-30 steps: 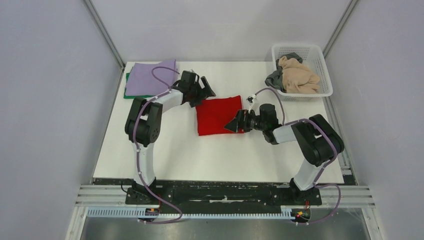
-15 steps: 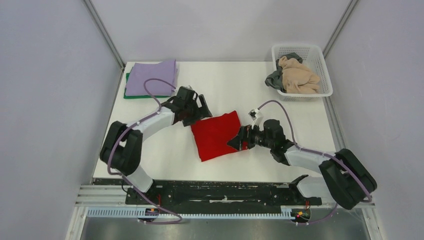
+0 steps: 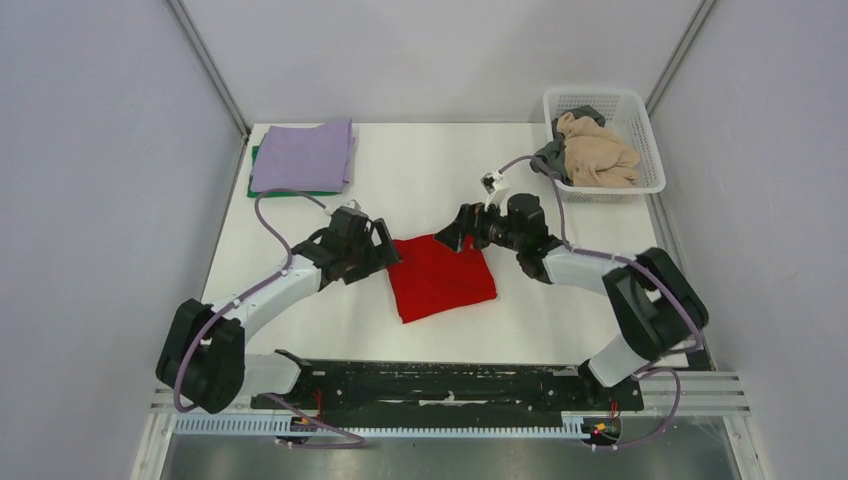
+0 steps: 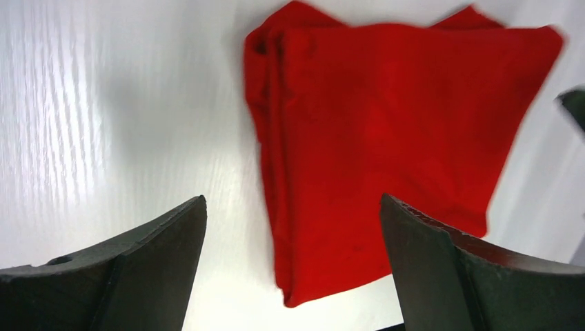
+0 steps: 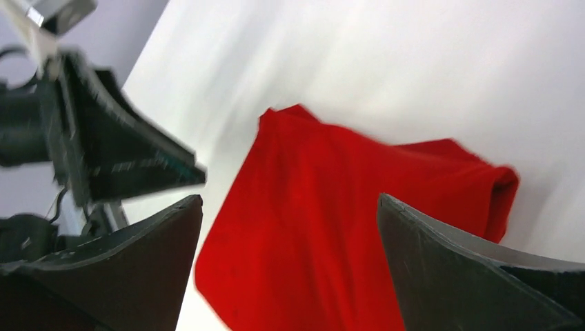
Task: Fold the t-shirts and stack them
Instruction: Smooth out wrinkles on the folded tshirt, then put the neatly folded tshirt into the corner of the board with the left arm
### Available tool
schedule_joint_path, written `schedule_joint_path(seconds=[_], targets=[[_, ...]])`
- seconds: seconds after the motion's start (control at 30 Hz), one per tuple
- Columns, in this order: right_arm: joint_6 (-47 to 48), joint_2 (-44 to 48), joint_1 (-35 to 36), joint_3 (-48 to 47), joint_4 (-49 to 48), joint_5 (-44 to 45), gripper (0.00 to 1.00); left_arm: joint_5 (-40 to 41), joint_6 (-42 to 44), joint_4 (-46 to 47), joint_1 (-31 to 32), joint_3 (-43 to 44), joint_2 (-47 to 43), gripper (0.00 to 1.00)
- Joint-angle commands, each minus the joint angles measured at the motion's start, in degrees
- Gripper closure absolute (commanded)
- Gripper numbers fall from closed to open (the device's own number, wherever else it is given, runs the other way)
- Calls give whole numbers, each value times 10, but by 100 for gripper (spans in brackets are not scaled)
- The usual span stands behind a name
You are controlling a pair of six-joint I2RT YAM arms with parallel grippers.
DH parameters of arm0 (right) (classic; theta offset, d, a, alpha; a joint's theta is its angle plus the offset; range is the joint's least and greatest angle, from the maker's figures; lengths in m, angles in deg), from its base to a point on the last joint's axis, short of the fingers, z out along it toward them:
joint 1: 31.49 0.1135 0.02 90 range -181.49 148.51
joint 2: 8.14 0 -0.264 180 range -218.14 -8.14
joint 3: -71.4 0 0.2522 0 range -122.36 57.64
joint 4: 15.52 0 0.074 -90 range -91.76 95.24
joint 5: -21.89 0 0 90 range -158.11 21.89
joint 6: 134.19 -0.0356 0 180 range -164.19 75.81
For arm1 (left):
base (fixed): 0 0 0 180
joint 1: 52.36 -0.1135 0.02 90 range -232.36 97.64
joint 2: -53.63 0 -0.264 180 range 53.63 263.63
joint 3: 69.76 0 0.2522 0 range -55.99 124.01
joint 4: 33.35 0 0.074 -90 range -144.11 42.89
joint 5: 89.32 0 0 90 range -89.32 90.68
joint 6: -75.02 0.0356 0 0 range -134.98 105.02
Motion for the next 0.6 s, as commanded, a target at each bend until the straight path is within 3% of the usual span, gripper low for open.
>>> schedule_joint_path(seconds=[0.0, 0.17, 0.33, 0.57], targets=[[-10, -107, -29, -63, -46, -29, 2, -25, -36, 28, 4, -28, 15, 0], [-48, -200, -37, -70, -85, -53, 2, -51, -38, 57, 4, -40, 58, 0], [-62, -220, -37, -52, -106, -55, 2, -68, -41, 84, 12, -39, 96, 1], [-64, -173, -40, -37, -107, -55, 2, -50, -57, 87, 49, -34, 144, 20]])
